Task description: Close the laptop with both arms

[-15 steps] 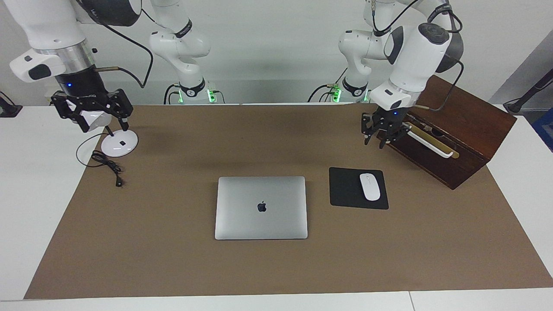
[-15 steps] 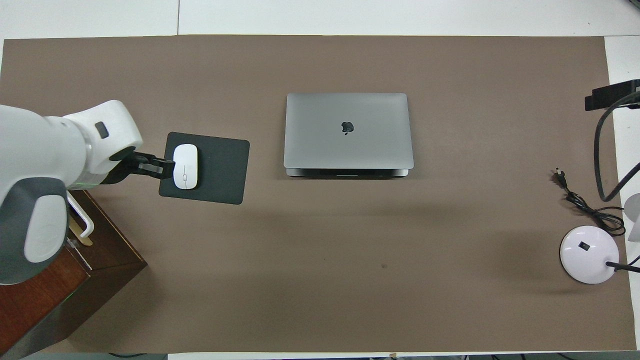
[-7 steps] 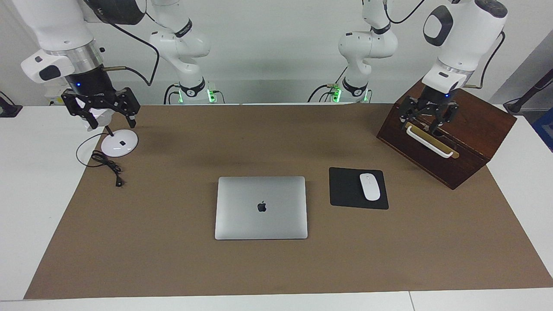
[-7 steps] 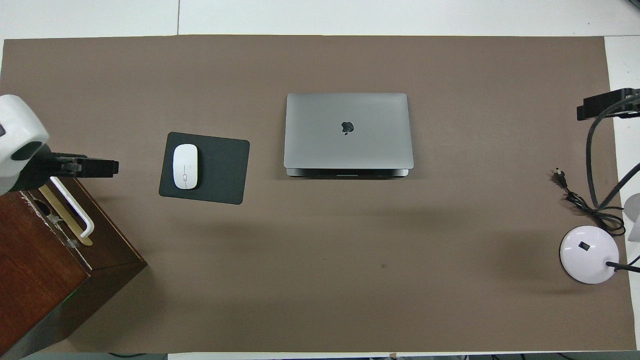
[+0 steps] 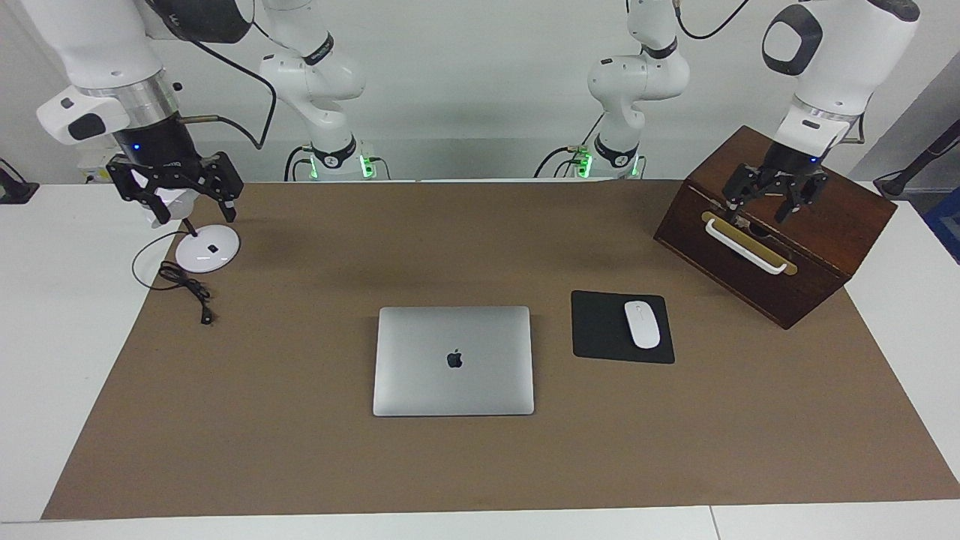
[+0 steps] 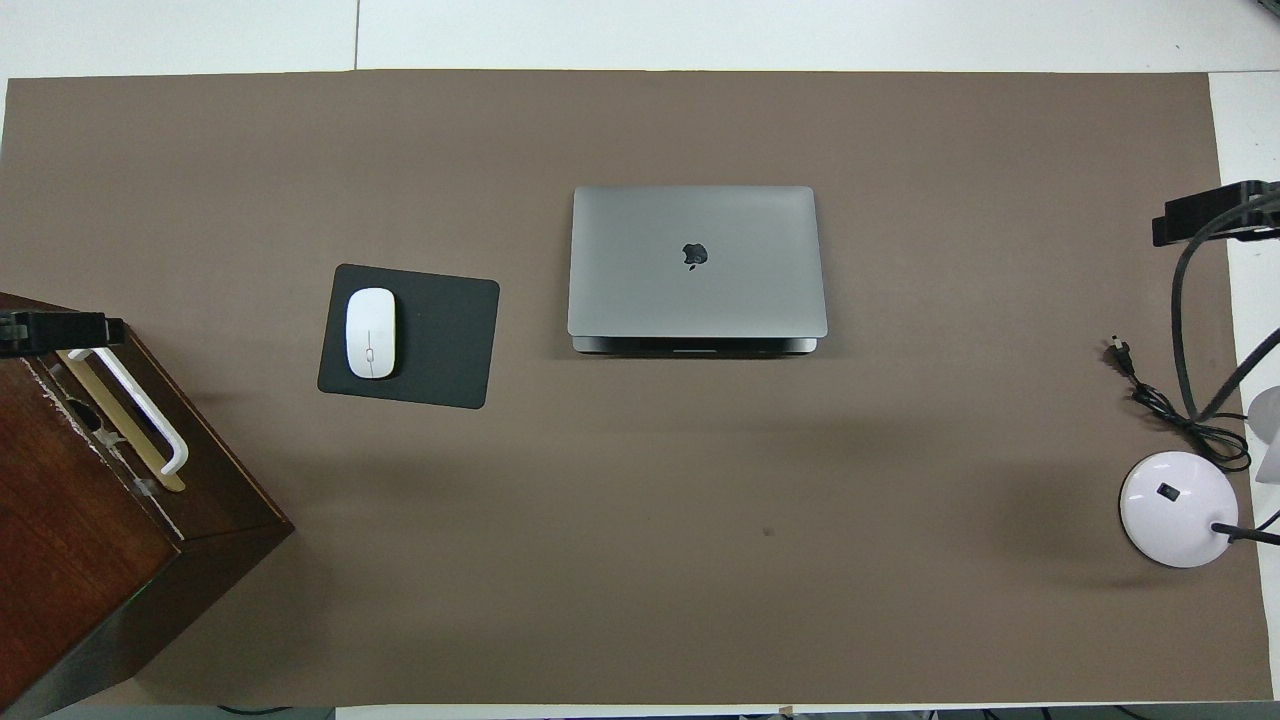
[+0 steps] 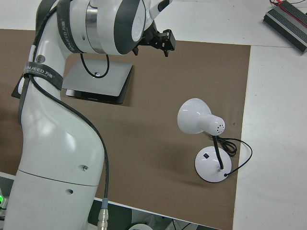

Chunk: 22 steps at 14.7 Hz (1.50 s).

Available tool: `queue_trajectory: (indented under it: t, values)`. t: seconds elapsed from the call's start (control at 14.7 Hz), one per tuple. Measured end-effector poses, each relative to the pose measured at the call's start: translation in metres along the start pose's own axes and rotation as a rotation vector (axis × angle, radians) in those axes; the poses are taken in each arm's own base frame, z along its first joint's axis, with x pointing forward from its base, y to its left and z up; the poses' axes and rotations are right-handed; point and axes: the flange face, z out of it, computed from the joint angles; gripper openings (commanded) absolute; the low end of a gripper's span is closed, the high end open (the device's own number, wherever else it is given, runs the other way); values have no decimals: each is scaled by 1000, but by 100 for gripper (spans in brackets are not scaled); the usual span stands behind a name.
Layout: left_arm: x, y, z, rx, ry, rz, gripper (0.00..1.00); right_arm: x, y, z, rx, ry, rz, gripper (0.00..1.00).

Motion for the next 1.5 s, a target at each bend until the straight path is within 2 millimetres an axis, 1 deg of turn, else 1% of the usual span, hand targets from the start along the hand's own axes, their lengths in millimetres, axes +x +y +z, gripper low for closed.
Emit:
queue_trajectory:
  t: [0.2,0.34,0.41,0.48,0.54,0.68,0.82,1.09,1.29,1.5]
  values:
    - [4,6,-24,35,-46,30,100,0,0,0,0,-4,1,100]
    - [12,13,-42,40,-76,44,100,-1,1,1,0,-7,2,100]
    - [16,17,-46,40,-93,53,100,-1,1,1,0,-11,3,100]
    - [19,21,-45,39,-117,61,100,-2,2,2,1,-20,3,100]
    - [20,23,-40,36,-149,64,100,-4,1,4,1,-35,3,100]
    - [21,19,-27,29,-214,55,100,-6,1,5,2,-48,3,100]
    - [18,17,-20,25,-258,51,100,-7,1,6,2,-52,3,100]
    - [18,32,-20,23,-266,78,100,-9,1,18,3,-79,3,100]
    - [19,33,-19,24,-263,80,100,-10,1,26,4,-91,3,100]
    - [19,39,-19,24,-262,91,100,-11,1,31,4,-100,3,100]
